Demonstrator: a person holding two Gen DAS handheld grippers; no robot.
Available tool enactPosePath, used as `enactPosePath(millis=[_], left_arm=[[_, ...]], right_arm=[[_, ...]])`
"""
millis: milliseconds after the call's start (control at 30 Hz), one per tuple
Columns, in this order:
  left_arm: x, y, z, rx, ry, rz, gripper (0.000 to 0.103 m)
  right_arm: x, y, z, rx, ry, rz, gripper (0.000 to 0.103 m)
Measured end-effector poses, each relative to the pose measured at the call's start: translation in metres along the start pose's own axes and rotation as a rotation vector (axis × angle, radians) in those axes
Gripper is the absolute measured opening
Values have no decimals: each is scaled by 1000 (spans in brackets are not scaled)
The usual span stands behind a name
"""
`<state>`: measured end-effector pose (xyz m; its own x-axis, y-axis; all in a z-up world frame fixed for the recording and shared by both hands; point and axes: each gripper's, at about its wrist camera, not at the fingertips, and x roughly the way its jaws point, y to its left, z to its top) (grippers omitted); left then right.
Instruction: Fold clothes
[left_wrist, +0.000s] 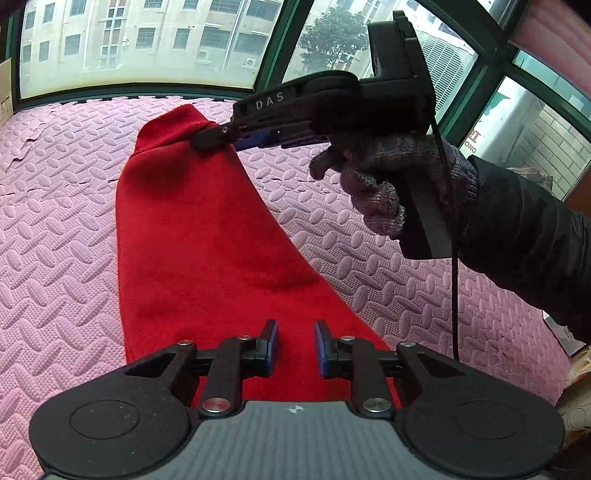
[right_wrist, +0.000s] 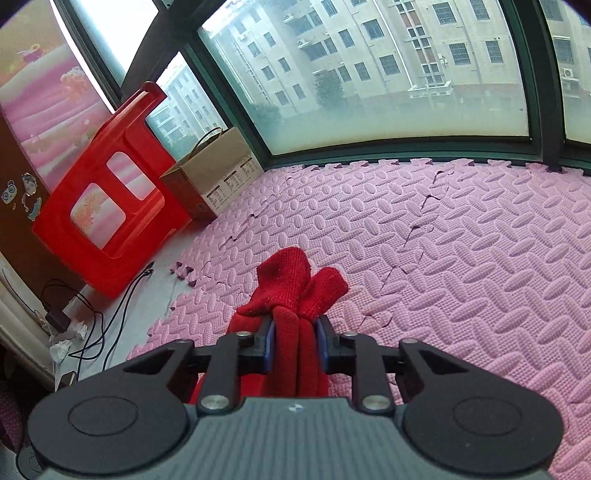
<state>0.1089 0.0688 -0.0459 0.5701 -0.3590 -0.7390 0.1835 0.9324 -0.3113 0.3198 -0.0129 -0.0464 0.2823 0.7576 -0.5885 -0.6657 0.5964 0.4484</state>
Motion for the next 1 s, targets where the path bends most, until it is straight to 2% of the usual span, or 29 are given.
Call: enactPosePath(millis=[200,567,700,900,1000], left_arm=[[12,1,5,-6,-5,2,23],[-23,44,-19,-141,-61,79,20],[-35,49,-25,-142,-77,99,20],[-44,53,-35,-116,-88,116,20],[-52,53,-37,-112,-103,118,20]], right_arm=[[-16,13,0,-34,-31,27,20],[-70,48,-14,-127,-87,92,19],[-95,62,-25,-168,-104,122,18],[-131,90,-48,-286,-114,162,18],[-155,113,-73,-396,-116,175,18]])
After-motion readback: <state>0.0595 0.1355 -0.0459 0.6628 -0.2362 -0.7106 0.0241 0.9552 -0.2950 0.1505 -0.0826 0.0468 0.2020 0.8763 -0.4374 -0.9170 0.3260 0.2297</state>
